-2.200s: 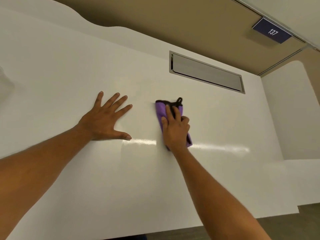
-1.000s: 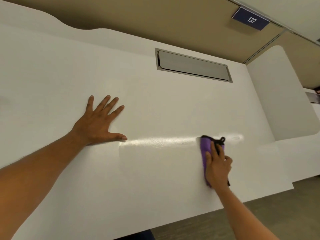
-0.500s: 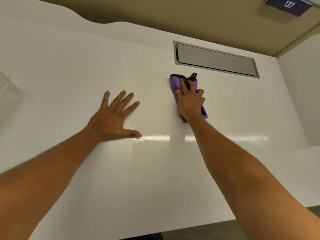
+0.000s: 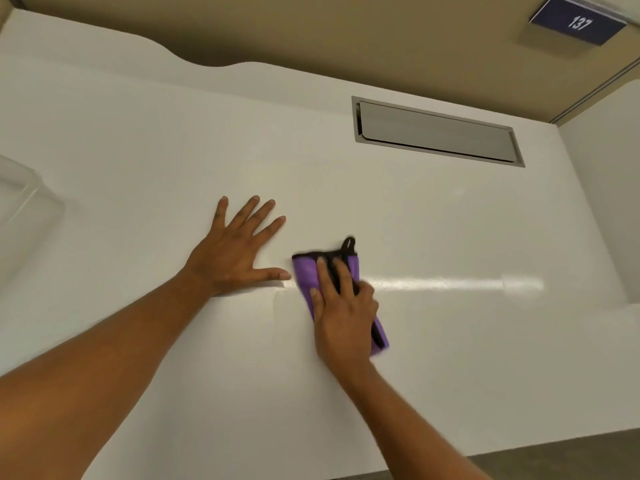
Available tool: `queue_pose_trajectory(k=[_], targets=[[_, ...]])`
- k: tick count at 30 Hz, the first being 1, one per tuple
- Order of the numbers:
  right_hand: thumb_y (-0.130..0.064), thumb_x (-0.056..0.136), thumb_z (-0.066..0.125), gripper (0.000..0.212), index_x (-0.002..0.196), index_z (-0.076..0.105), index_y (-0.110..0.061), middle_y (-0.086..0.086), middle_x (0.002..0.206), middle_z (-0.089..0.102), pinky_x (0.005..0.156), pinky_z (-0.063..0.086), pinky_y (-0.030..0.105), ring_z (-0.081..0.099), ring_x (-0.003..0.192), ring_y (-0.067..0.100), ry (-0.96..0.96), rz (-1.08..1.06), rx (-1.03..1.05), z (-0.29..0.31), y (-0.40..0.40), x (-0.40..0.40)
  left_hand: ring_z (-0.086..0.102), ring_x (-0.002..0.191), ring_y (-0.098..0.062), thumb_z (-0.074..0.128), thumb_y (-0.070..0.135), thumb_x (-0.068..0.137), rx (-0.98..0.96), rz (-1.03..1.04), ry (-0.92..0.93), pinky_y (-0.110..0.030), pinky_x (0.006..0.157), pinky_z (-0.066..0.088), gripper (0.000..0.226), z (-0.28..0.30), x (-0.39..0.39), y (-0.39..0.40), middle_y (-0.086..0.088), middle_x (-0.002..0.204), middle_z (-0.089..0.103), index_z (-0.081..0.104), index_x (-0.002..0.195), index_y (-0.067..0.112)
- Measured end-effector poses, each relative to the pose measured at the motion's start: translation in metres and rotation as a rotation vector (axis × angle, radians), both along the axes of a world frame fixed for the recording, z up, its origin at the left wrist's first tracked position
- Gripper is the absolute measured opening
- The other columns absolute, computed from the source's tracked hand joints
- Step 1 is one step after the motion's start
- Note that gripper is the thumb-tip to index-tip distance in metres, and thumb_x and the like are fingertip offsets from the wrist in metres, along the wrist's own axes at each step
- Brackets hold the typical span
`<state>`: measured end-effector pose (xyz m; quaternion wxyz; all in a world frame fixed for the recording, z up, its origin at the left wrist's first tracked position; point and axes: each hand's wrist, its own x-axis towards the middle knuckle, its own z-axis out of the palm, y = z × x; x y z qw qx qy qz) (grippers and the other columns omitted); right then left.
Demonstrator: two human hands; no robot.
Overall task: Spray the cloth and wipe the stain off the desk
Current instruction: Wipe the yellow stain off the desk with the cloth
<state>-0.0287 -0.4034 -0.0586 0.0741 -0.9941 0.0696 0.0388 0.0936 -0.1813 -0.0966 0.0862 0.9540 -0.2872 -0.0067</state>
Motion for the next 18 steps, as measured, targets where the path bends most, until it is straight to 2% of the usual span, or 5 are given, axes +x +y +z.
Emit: queue_pose_trajectory(k=[4, 8, 12, 18], targets=[[-0.044, 0.115, 0.035, 0.052, 0.165, 0.030, -0.033, 0.000, 0.172, 0.030, 0.103, 0.044, 0.052, 0.045, 0.127, 0.040, -0.031, -0.026, 0.006, 0.004, -0.001, 0.117, 0.006, 0.167, -0.026, 0.016, 0.098, 0.086, 0.005, 0.003, -0.018, -0.070, 0.129, 0.004, 0.111, 0.000, 0.000, 0.001, -0.003, 0.180, 0.011, 0.015, 0.170, 0.025], [-0.042, 0.115, 0.035, 0.054, 0.166, 0.028, -0.029, 0.003, 0.171, 0.030, 0.108, 0.043, 0.053, 0.044, 0.134, 0.039, 0.004, -0.020, -0.024, 0.005, 0.002, 0.174, 0.007, 0.167, -0.024, 0.019, 0.098, 0.087, 0.039, 0.021, -0.020, -0.070, 0.129, 0.006, 0.118, -0.001, 0.002, -0.001, -0.002, 0.180, 0.014, 0.018, 0.169, 0.014], [-0.043, 0.115, 0.033, 0.054, 0.167, 0.027, -0.031, 0.000, 0.171, 0.031, 0.104, 0.045, 0.051, 0.046, 0.130, 0.037, 0.000, 0.049, -0.060, 0.003, 0.012, 0.125, 0.006, 0.167, -0.024, 0.017, 0.098, 0.087, 0.046, 0.013, 0.000, -0.070, 0.129, 0.005, 0.118, -0.001, 0.003, -0.001, -0.003, 0.180, 0.011, 0.016, 0.169, 0.013], [-0.041, 0.112, 0.046, 0.057, 0.166, 0.030, -0.032, -0.001, 0.170, 0.037, 0.100, 0.049, 0.049, 0.051, 0.128, 0.035, 0.020, 0.059, -0.024, 0.000, 0.017, -0.026, 0.003, 0.167, -0.024, 0.016, 0.100, 0.084, 0.054, 0.014, 0.031, -0.070, 0.130, 0.003, 0.121, 0.004, 0.001, -0.002, -0.001, 0.181, 0.008, 0.014, 0.170, 0.015]])
